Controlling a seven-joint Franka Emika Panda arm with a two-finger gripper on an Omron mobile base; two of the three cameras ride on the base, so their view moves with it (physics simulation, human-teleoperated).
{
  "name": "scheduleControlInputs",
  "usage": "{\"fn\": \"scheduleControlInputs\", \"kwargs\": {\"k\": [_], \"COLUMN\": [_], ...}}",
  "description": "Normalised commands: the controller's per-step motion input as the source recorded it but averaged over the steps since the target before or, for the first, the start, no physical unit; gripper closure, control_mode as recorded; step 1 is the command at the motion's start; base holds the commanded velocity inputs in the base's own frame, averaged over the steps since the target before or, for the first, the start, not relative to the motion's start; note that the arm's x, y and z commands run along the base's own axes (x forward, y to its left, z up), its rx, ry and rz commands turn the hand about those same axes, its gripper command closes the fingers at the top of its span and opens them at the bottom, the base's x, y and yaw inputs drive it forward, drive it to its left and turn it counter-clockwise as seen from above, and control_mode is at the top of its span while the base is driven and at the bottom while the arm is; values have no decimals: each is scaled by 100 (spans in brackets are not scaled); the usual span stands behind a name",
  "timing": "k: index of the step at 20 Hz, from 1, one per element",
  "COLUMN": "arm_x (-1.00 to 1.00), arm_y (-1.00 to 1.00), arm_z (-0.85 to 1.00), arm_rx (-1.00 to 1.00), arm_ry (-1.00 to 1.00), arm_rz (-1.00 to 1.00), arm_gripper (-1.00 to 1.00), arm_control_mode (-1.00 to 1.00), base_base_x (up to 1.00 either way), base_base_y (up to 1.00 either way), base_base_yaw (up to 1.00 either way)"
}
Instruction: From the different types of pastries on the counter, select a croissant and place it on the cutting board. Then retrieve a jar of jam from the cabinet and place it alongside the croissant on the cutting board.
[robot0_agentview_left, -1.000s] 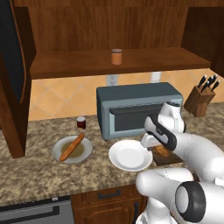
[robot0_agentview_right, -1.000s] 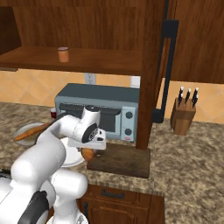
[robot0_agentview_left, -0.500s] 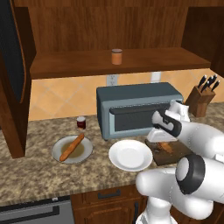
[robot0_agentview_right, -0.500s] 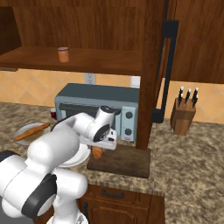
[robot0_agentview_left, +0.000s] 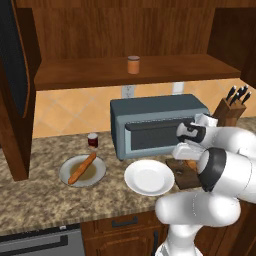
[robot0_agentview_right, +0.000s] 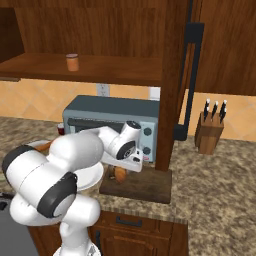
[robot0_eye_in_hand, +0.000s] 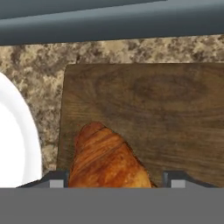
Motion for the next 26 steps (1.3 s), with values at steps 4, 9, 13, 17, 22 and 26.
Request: {"fn": "scheduleControlInputs", "kwargs": {"k": [4,9,13,17,22,26], "arm_x": [0,15,0,0,-5,-29], "arm_y": [-12,-9,-7,0,0,0], "arm_z": [-32,0,0,10,37,87], "arm_rx": [0,2,2,4,7,10], "arm_ry": [0,0,0,0,0,-3], "arm_rz": [-7,-5,-4,-1,0,0], "arm_gripper": [-100,-100,-100,-100,-100,-100], "arm_control_mode": [-100,-100,-100,-100,-100,-100], "base_base_x": [0,0,0,0,0,0], "base_base_y": [0,0,0,0,0,0], "base_base_yaw": [0,0,0,0,0,0]}}
